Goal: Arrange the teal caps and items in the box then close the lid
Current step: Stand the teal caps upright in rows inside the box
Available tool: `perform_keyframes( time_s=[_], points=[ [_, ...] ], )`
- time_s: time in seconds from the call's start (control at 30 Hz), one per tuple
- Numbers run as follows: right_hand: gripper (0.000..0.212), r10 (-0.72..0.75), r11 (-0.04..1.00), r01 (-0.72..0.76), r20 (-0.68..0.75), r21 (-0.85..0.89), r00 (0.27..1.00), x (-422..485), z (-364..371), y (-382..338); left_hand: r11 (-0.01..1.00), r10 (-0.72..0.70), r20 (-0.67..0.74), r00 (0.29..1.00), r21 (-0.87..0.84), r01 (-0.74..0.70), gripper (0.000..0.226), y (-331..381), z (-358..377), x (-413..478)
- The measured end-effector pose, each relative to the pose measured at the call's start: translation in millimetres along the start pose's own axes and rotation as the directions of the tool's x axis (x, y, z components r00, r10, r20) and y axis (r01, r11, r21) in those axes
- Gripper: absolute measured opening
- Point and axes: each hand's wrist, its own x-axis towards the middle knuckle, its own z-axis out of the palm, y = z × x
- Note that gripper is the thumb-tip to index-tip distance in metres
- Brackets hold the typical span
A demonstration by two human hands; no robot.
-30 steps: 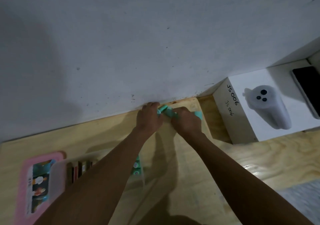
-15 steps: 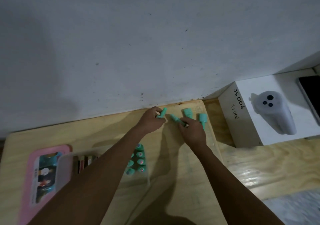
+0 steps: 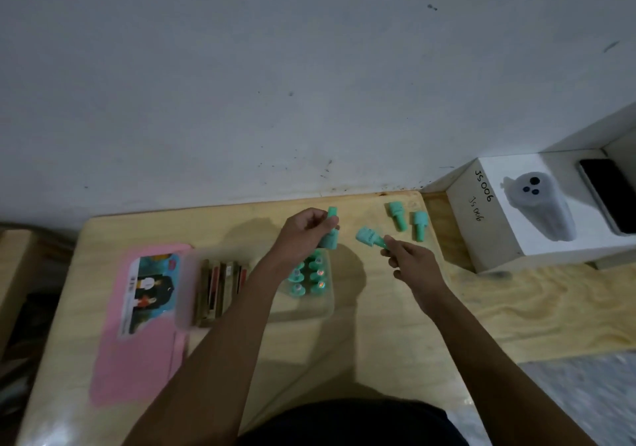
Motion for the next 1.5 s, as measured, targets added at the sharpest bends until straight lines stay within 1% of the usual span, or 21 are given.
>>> perform_keyframes(
  time_s=[0.07, 0.13, 0.2, 0.3, 0.37, 0.47, 0.53, 0.6, 0.67, 0.77, 0.87, 1.1, 1.17, 1.3, 1.5],
  points=[
    [0.03, -0.108, 0.981, 0.113, 0.043, -0.16, 0.993, -12, 1, -8, 0.995, 0.038, -0.038, 0.999, 0.093, -0.034, 0.015, 2, -10, -13],
    [0.019, -0.224, 0.921, 0.249, 0.115, -0.3, 0.968, -23, 2, -16, 0.981, 0.094, -0.074, 0.993, 0.177, -0.079, 0.014, 3, -21, -26],
    [0.013, -0.301, 0.864, 0.362, 0.216, -0.349, 0.929, -33, 6, -22, 0.96, 0.157, -0.08, 0.984, 0.248, -0.133, 0.011, 2, -33, -38],
    [0.019, -0.352, 0.728, 0.496, 0.363, -0.473, 0.863, -44, 16, -22, 0.949, 0.175, -0.077, 0.982, 0.278, -0.147, 0.01, -2, -48, -51],
    [0.024, -0.329, 0.617, 0.54, 0.436, -0.572, 0.837, -50, 26, -21, 0.941, 0.169, -0.07, 0.983, 0.307, -0.14, 0.014, -6, -56, -58],
    [0.03, -0.298, 0.367, 0.586, 0.506, -0.722, 0.809, -58, 43, -18, 0.915, 0.152, -0.044, 0.987, 0.383, -0.124, 0.017, -10, -64, -66],
    [0.033, -0.287, 0.227, 0.594, 0.53, -0.771, 0.798, -60, 53, -13, 0.895, 0.131, -0.025, 0.991, 0.432, -0.108, 0.016, -12, -68, -72],
    [0.034, -0.273, 0.139, 0.583, 0.535, -0.8, 0.8, -59, 63, -6, 0.88, 0.095, -0.003, 0.995, 0.467, -0.083, 0.017, -15, -70, -77],
    [0.031, -0.271, 0.087, 0.554, 0.516, -0.828, 0.813, -58, 71, 1, 0.865, 0.049, 0.012, 0.999, 0.499, -0.049, 0.021, -21, -72, -81],
    [0.026, -0.308, 0.062, 0.501, 0.461, -0.863, 0.832, -55, 79, 13, 0.834, 0.019, 0.014, 1.0, 0.551, -0.024, 0.025, -35, -72, -83],
    [0.024, -0.34, 0.066, 0.465, 0.418, -0.883, 0.842, -54, 83, 20, 0.82, 0.006, -0.008, 1.0, 0.572, -0.001, 0.021, -49, -68, -84],
    [0.022, -0.366, 0.008, 0.475, 0.44, -0.88, 0.82, -53, 87, 27, 0.799, 0.001, -0.079, 0.997, 0.599, 0.047, 0.022, -75, -53, -80],
    [0.021, -0.364, -0.01, 0.475, 0.446, -0.88, 0.818, -53, 88, 29, 0.792, 0.004, -0.105, 0.994, 0.608, 0.061, 0.017, -79, -49, -78],
    [0.022, -0.358, 0.034, 0.469, 0.427, -0.883, 0.83, -51, 87, 31, 0.792, 0.012, -0.123, 0.992, 0.607, 0.066, 0.012, -84, -41, -76],
    [0.022, -0.358, 0.101, 0.463, 0.402, -0.88, 0.843, -49, 86, 34, 0.798, 0.043, -0.188, 0.981, 0.598, 0.079, 0.017, -89, -33, -73]
  ],
)
